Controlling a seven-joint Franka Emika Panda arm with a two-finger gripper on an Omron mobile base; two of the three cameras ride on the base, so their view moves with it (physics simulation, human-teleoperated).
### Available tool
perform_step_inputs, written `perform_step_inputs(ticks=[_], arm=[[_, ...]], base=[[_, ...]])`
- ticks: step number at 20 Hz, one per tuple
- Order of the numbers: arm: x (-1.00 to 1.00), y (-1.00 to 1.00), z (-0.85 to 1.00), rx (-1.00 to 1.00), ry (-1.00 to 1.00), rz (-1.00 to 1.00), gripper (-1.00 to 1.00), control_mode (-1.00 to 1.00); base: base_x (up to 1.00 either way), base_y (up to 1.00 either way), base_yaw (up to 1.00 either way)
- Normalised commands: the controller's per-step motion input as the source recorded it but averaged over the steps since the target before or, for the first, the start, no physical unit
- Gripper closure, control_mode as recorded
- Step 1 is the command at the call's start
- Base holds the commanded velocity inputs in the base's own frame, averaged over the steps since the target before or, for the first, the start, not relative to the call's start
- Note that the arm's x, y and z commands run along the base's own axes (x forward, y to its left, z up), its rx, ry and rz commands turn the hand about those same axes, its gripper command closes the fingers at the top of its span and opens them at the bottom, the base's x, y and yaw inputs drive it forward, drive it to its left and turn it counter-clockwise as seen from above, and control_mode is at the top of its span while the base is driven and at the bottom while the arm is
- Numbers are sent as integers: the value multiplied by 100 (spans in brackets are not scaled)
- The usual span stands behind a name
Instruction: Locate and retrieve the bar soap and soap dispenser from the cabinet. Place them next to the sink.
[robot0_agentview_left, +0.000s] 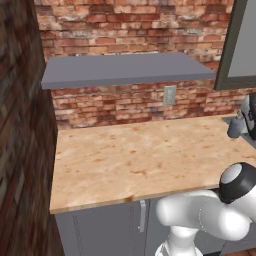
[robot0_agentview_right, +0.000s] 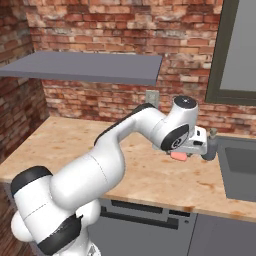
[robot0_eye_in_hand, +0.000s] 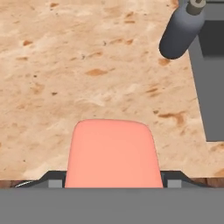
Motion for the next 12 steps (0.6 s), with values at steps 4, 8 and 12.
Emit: perform_step_inputs(ticks=[4, 8, 12], arm=[[27, -17, -23, 0, -5, 6, 100, -100], [13, -25, -27, 0, -6, 3, 100, -100], [2, -24, -22, -2, -5, 2, 100, -100]], base=[[0, 0, 0], [0, 0, 0], [0, 0, 0]])
